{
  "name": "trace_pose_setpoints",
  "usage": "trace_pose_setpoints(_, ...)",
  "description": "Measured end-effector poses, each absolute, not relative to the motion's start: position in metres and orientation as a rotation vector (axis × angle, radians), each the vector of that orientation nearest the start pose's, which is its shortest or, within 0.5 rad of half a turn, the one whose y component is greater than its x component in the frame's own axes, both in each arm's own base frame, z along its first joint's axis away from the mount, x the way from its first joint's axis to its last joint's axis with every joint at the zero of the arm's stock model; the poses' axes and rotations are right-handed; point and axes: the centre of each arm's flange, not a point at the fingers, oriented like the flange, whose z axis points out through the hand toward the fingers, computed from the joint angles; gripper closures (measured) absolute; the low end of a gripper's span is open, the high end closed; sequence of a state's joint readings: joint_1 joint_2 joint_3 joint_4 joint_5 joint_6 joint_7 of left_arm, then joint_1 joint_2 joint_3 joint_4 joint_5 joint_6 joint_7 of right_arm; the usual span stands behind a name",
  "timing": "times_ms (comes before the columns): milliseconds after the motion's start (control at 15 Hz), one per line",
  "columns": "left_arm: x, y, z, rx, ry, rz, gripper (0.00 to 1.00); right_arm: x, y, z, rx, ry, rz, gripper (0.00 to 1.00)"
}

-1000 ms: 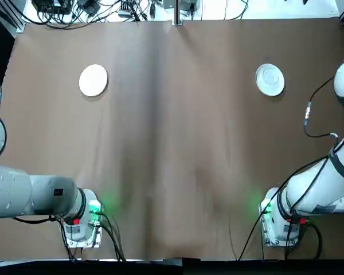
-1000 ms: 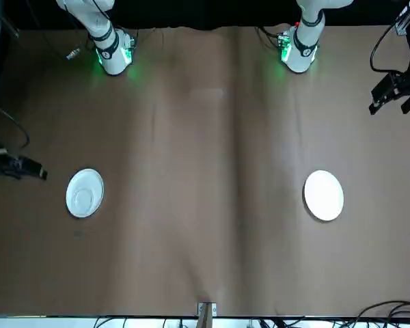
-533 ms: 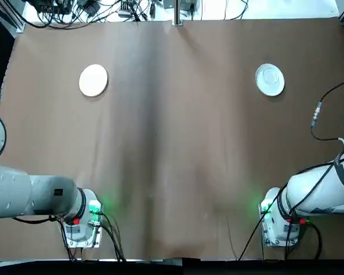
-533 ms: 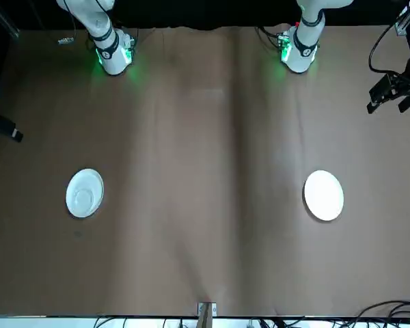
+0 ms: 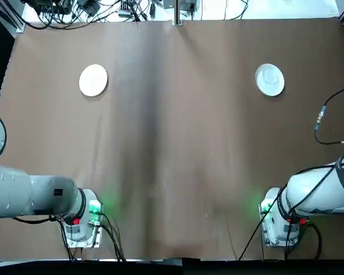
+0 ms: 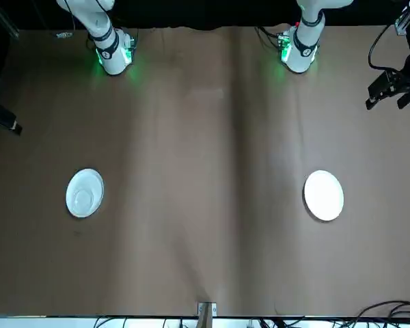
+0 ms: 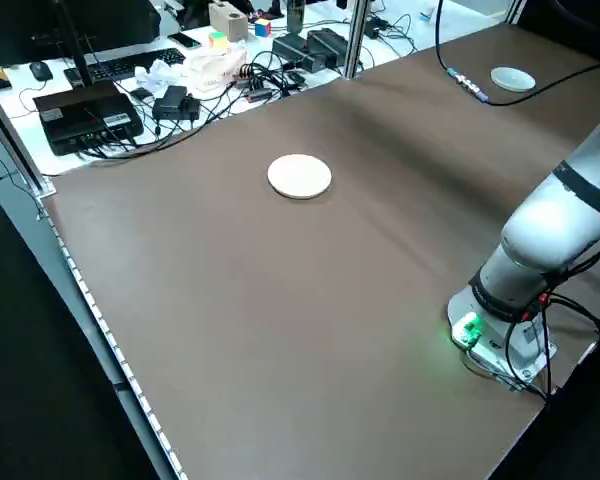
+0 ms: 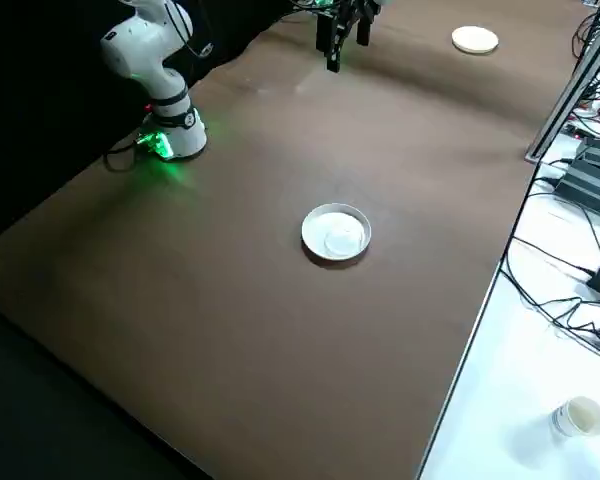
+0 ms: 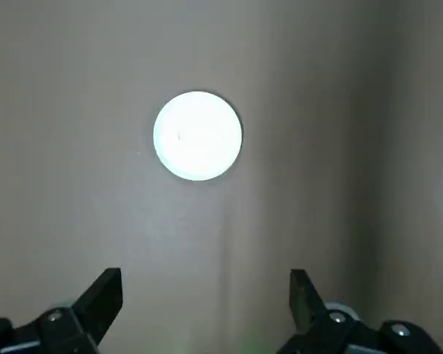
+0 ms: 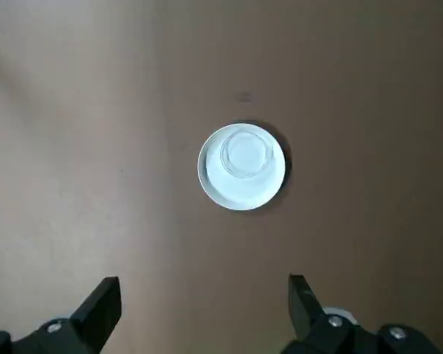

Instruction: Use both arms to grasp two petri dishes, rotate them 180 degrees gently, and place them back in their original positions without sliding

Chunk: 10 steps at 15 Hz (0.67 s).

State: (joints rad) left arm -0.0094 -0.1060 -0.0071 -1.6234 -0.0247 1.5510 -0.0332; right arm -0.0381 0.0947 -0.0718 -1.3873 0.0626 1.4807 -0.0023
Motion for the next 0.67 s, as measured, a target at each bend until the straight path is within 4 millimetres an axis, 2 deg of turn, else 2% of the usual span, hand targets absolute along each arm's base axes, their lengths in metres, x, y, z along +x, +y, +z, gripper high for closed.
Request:
trace_pose_setpoints(400, 0.523, -0.014, 0.642, -3.135, 0.033, -0.003, 0.00, 0.572, -0.051, 0.647, -3.125, 0.143, 0.009, 0.00)
trace_pose_setpoints(667, 0.528, -0.016, 0.632, -3.135, 0.036, 0.026, 0.00, 0.571, -0.059, 0.646, -3.124, 0.165, 0.010, 0.00)
